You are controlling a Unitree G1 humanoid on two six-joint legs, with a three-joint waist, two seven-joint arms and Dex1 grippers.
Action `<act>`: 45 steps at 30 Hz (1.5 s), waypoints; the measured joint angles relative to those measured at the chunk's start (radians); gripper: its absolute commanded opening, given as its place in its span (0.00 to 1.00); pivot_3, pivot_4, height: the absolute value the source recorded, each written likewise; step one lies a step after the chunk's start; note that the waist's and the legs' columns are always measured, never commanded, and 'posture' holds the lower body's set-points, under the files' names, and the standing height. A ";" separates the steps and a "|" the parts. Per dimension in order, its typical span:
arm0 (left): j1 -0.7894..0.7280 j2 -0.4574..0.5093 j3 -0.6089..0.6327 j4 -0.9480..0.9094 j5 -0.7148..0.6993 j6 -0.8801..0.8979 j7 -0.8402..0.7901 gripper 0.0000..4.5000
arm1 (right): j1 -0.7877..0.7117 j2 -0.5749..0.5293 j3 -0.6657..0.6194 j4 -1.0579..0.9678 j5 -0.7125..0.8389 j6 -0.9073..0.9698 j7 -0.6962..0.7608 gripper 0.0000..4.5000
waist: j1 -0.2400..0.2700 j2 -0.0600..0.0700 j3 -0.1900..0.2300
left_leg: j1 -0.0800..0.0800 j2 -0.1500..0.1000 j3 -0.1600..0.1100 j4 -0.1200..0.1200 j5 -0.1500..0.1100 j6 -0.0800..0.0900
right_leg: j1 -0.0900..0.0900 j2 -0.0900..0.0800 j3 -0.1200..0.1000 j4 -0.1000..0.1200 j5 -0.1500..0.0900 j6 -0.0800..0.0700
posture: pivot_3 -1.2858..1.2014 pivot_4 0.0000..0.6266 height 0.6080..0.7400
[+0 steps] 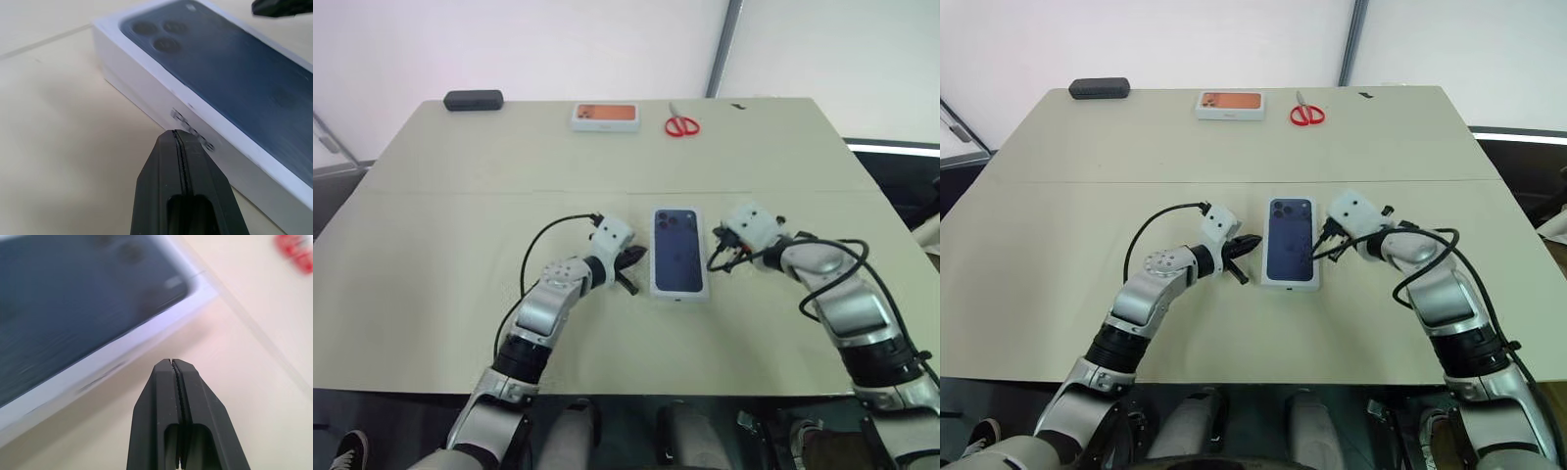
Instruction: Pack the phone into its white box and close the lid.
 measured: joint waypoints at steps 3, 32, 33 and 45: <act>-0.046 -0.035 0.054 0.025 -0.020 -0.038 0.035 0.00 | -0.037 0.052 -0.031 0.002 0.031 -0.004 -0.012 0.01 | 0.000 0.000 0.000 | 0.000 0.000 0.000 0.000 0.000 0.000 | 0.000 0.000 0.000 0.000 0.000 0.000 | 0.52 0.24 1.00; -0.159 -0.084 0.001 0.315 0.066 -0.209 0.024 0.00 | -0.087 0.115 0.161 0.133 -0.124 -0.035 -0.030 0.01 | 0.000 0.000 0.000 | 0.000 -0.001 0.001 0.000 0.000 0.000 | 0.000 0.000 0.000 0.000 0.000 0.000 | 0.52 0.24 1.00; -0.150 -0.081 -0.001 0.302 0.066 -0.208 0.014 0.00 | -0.079 0.104 0.160 0.123 -0.123 -0.035 -0.020 0.01 | 0.000 0.000 0.000 | 0.000 -0.001 0.001 0.000 0.000 0.000 | 0.001 0.000 -0.001 0.000 0.000 0.000 | 0.52 0.24 1.00; 0.041 0.019 -0.011 0.056 -0.003 -0.129 -0.154 0.00 | 0.161 0.013 0.034 -0.195 0.106 0.104 0.192 0.01 | -0.003 0.000 -0.001 | 0.002 0.000 -0.001 0.000 0.000 0.000 | 0.002 0.000 0.000 -0.001 0.000 0.000 | 0.52 0.24 1.00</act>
